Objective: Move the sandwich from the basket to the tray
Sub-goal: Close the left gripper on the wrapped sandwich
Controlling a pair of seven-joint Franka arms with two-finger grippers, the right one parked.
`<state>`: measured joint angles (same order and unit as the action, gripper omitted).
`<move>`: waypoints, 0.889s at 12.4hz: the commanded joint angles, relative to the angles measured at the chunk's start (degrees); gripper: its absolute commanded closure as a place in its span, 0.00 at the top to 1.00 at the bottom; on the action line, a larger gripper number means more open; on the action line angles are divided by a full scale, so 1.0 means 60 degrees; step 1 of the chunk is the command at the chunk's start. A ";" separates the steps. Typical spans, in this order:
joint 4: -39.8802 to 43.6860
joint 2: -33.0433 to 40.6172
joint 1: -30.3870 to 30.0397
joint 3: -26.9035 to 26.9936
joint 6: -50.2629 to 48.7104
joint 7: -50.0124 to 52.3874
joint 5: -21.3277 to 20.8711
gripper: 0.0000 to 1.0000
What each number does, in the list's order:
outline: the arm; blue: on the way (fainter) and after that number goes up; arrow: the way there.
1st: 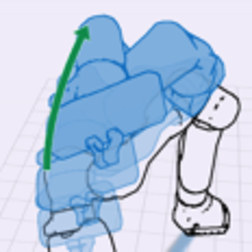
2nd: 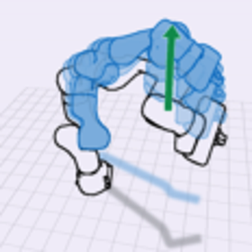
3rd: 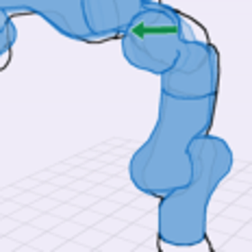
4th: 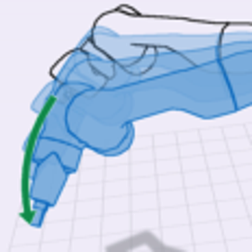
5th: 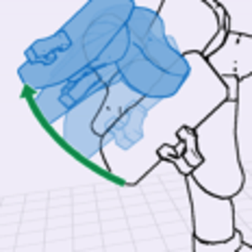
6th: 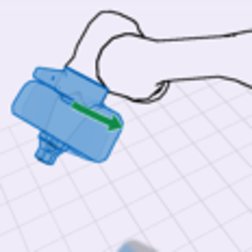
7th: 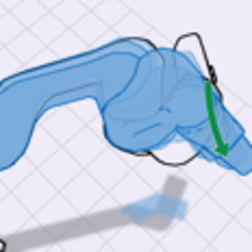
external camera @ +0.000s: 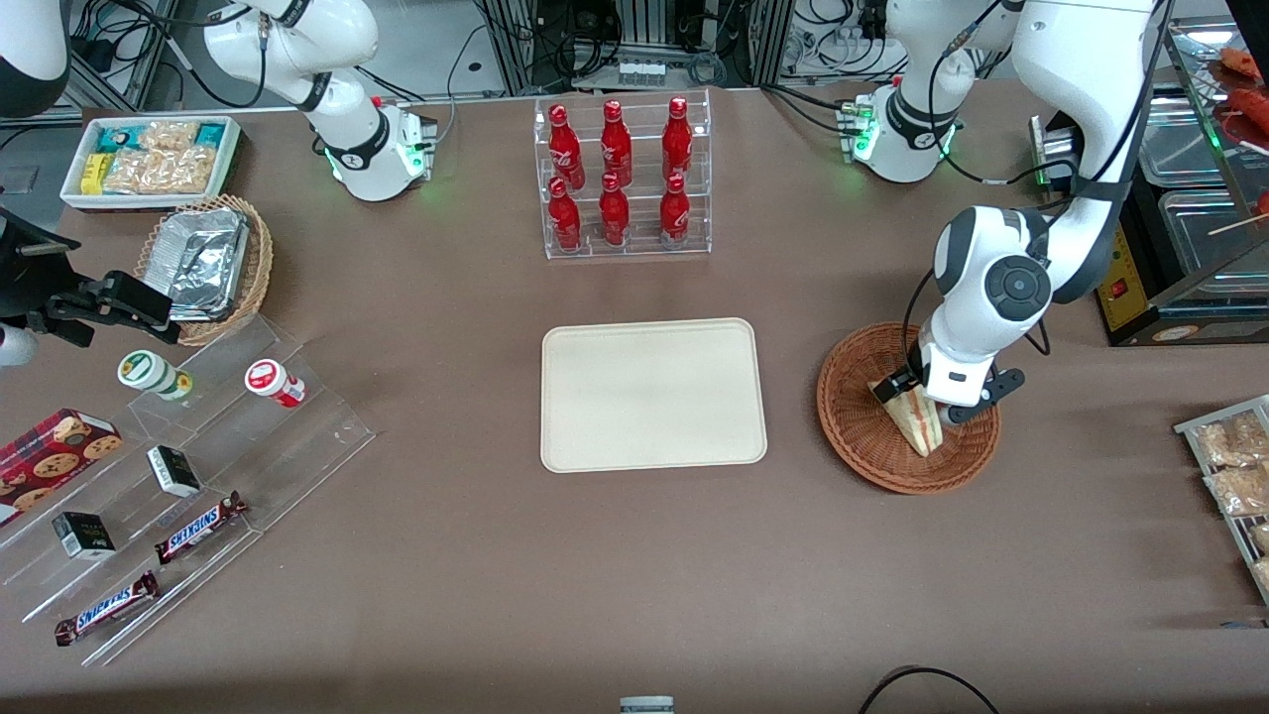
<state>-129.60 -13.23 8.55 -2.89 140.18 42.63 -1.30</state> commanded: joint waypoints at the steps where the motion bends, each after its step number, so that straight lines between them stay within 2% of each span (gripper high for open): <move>1: -0.0109 0.0080 -0.0018 -0.0016 0.0104 0.0118 -0.0032 0.10; 2: -0.0094 0.0095 -0.0018 -0.0016 0.0045 0.0044 -0.0032 0.07; 7: 0.0183 0.0562 -0.0018 -0.0016 -0.0716 -0.0191 -0.0032 0.06; 8: 0.0532 0.0593 0.0069 -0.0031 -0.1225 -0.0191 -0.0046 0.06; 11: 0.2550 0.0273 0.0595 -0.0207 -0.4587 -0.0671 -0.0134 0.06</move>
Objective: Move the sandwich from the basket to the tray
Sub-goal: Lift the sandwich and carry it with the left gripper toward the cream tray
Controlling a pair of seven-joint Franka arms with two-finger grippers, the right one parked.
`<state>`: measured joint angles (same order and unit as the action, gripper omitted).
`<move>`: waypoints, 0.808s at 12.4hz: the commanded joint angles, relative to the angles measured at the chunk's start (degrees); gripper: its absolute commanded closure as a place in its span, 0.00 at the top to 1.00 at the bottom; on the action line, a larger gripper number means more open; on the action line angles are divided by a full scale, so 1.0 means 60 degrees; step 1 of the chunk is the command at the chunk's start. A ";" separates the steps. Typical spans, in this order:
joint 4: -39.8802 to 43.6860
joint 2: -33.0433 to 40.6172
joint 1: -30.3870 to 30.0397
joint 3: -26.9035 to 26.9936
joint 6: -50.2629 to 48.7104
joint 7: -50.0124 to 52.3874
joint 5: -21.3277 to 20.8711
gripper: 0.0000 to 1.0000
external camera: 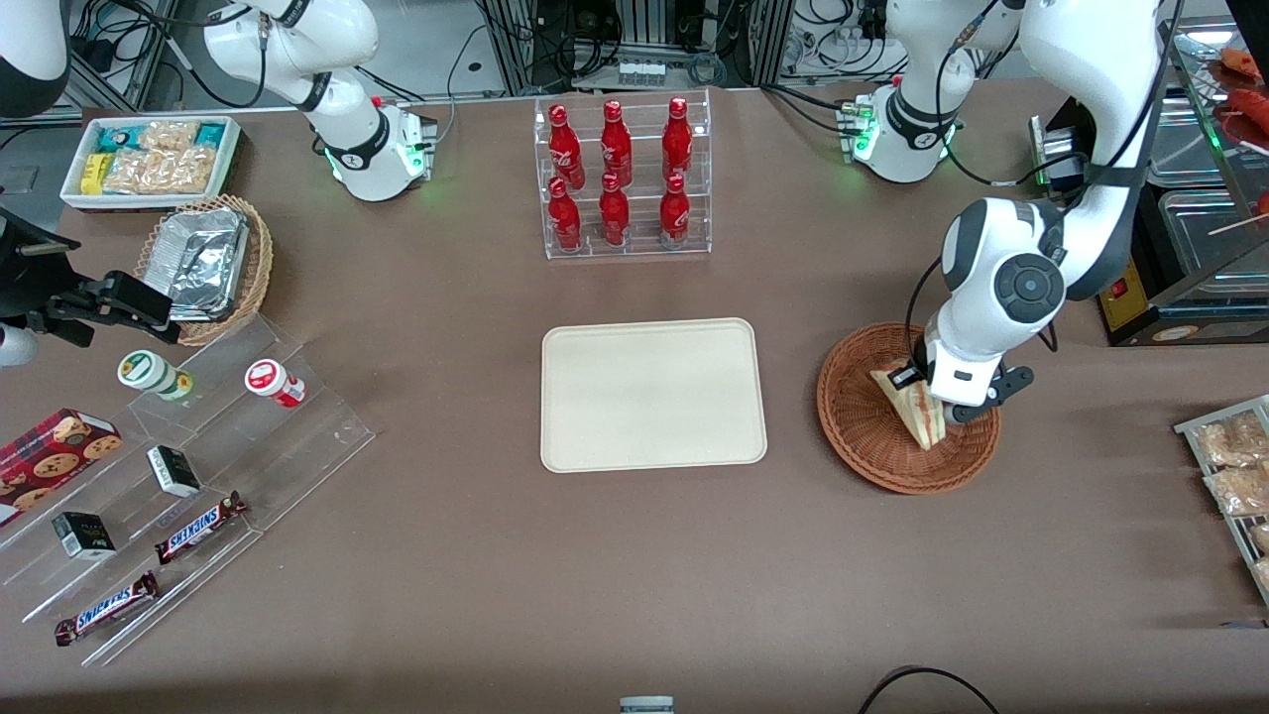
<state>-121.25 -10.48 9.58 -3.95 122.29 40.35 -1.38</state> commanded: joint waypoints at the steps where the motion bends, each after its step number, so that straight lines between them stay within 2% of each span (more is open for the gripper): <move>1: 0.1760 -0.0331 0.0657 -0.0045 -0.2429 -0.0396 -0.0122 0.06; 5: 0.2351 -0.0785 0.2033 -0.0045 -0.2512 -0.0412 -0.0049 0.06; 7: 0.3052 -0.1398 0.2823 -0.0045 -0.2350 -0.0223 0.0097 0.06; 8: 0.3404 -0.1765 0.3176 -0.0045 -0.2176 0.0040 0.0431 0.06; 10: 0.3889 -0.2555 0.3879 -0.0045 -0.1330 0.0844 0.0640 0.06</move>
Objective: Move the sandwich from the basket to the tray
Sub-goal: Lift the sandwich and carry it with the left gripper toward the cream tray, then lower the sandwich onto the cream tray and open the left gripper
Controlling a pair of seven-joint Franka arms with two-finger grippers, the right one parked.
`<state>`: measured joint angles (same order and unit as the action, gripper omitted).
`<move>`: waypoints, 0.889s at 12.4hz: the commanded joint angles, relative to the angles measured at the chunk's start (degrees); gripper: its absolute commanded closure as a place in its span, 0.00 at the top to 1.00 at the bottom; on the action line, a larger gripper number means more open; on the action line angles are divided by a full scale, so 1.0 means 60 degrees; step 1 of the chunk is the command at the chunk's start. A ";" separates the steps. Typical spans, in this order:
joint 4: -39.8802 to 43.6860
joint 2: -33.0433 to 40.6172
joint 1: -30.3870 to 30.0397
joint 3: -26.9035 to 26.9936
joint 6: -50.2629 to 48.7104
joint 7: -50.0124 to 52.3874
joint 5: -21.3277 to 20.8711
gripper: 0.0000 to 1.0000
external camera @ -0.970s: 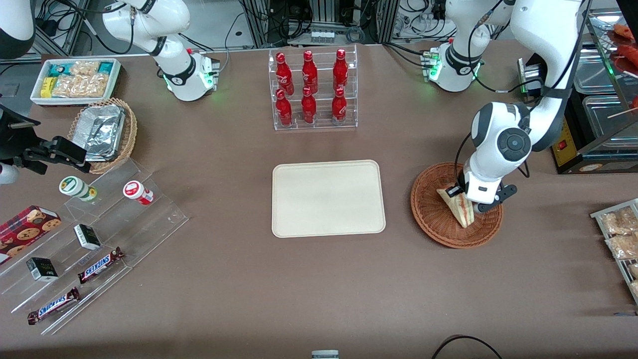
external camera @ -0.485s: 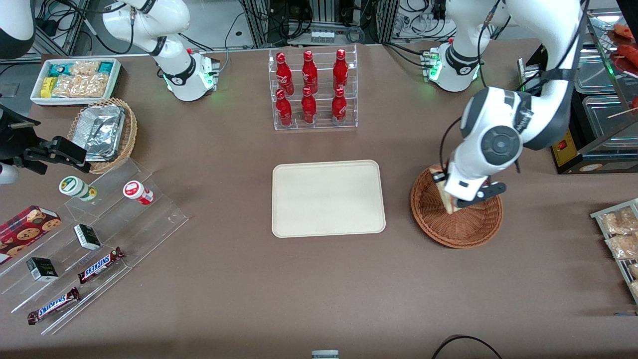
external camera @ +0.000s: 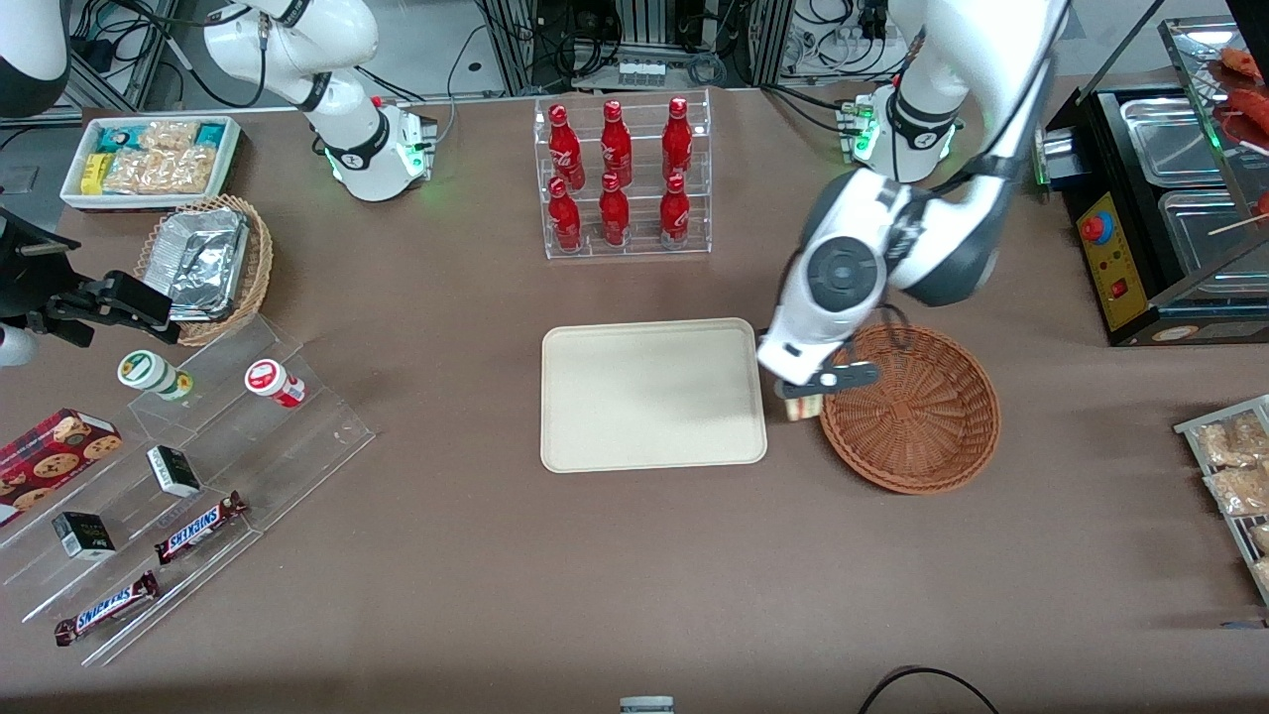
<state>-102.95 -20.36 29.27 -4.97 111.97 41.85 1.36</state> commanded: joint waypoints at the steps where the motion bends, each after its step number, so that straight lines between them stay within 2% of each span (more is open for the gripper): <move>1: 0.0955 -0.1232 0.0875 0.0125 0.0962 0.0975 0.0184 0.06; 3: 0.1320 -0.1963 0.1505 0.0125 0.1799 0.1795 0.0112 0.06; 6: 0.2418 -0.2888 0.1991 0.0139 0.1950 0.2647 0.0023 0.06; 11: 0.2727 -0.3211 0.2314 0.0168 0.1964 0.2985 -0.0006 0.07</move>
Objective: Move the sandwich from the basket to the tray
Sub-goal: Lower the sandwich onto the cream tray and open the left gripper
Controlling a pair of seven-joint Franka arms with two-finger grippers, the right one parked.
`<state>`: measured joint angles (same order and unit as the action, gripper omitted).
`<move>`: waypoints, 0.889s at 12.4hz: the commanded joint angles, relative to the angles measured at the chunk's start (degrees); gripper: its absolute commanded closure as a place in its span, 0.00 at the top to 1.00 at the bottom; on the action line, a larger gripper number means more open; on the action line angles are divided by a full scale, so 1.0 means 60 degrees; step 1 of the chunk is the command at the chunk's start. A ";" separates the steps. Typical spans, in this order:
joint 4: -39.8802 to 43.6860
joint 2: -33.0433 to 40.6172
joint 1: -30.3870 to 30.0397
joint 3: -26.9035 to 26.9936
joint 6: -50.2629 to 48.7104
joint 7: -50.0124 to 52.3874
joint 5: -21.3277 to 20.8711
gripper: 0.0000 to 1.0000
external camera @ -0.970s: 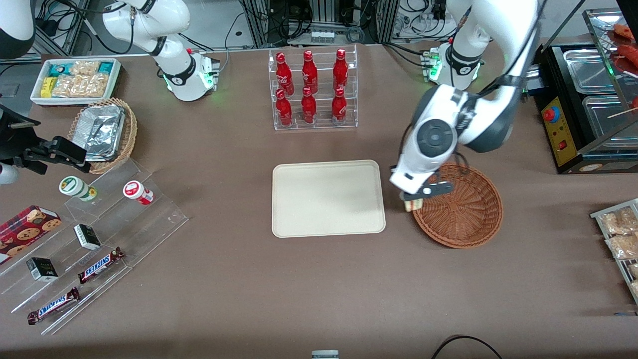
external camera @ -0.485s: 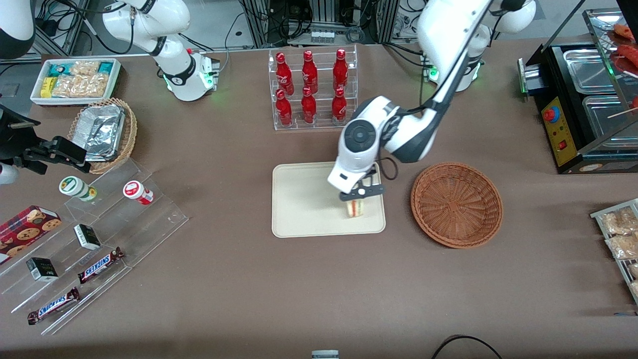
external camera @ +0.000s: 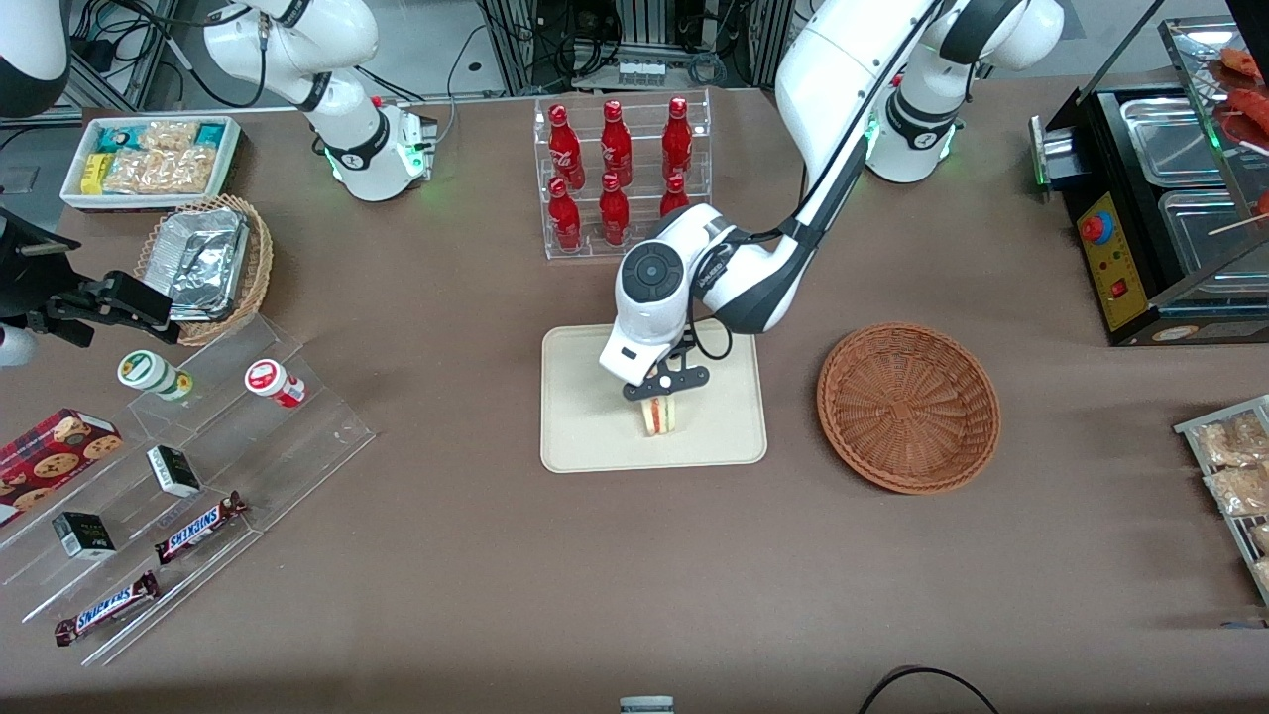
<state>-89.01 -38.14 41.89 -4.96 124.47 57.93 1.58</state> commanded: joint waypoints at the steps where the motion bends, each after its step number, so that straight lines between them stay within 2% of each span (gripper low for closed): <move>1: 0.0450 -0.0365 0.0211 0.0167 -0.0121 0.0334 -0.0044 0.11; 2: 0.0451 -0.0410 0.0211 0.0167 -0.0106 0.0378 -0.0029 0.24; 3: 0.0451 -0.0411 0.0197 0.0167 -0.0092 0.0349 -0.0015 0.76; 4: 0.0451 -0.0411 0.0197 0.0167 -0.0091 0.0291 -0.0015 1.00; 8: 0.0451 -0.0002 0.0109 0.0181 -0.0208 0.0261 -0.0044 1.00; 11: 0.0451 0.0773 0.0079 0.0225 -0.1157 0.0101 -0.0029 1.00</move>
<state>-85.64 -37.35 41.94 -4.25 121.32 58.60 1.57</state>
